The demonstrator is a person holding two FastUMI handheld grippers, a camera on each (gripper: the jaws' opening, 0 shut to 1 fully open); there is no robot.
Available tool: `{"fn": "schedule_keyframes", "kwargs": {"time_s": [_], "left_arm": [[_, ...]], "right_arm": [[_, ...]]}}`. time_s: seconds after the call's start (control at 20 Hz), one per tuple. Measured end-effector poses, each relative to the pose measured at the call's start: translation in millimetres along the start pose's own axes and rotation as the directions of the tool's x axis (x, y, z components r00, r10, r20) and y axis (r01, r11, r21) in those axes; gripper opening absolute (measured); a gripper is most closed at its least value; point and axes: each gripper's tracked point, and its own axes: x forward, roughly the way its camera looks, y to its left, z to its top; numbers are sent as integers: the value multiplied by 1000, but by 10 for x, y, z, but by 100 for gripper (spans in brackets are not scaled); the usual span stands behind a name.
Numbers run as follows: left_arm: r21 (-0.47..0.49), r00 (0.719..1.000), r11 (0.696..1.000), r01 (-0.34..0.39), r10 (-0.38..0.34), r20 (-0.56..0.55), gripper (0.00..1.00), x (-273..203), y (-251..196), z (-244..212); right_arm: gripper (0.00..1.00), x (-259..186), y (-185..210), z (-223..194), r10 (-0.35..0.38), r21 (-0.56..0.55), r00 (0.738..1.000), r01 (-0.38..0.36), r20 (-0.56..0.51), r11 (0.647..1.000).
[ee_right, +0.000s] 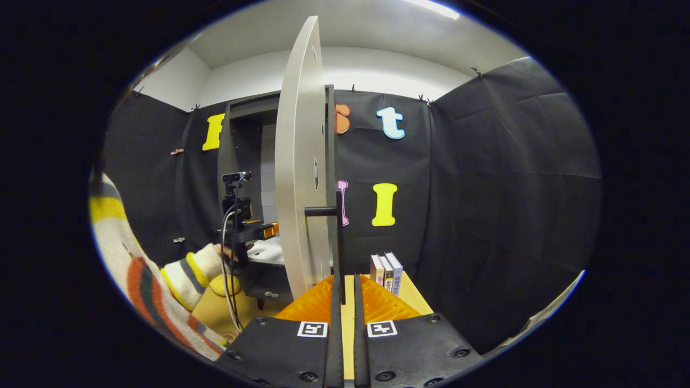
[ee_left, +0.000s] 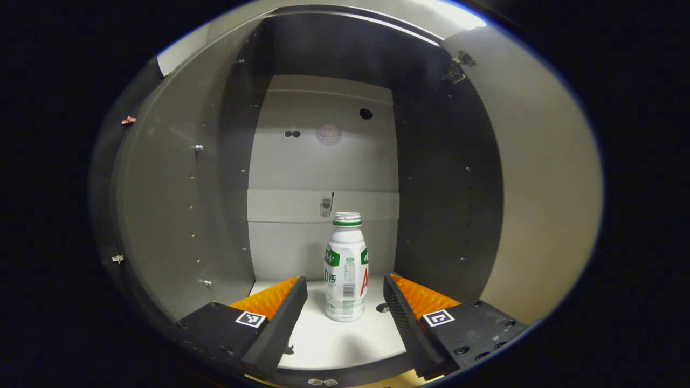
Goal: Open the cabinet door with the right hand, grasp the bottle in the cabinet with the left hand and place it on the coaster, then close the cabinet door with the right hand.
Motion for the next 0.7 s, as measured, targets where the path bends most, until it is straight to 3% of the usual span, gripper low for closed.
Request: {"fn": "schedule_keyframes", "kwargs": {"time_s": [0.4, 0.7], "left_arm": [[10, 1000, 1000, 26, -26, -17, 90, 578, -53, -105], [26, 999, 999, 29, -29, -18, 90, 880, -17, -86]], "right_arm": [[12, -216, -327, 217, -158, 72, 985, 153, 64, 986], [7, -218, -360, 356, -202, 95, 975, 193, 98, 977]]}}
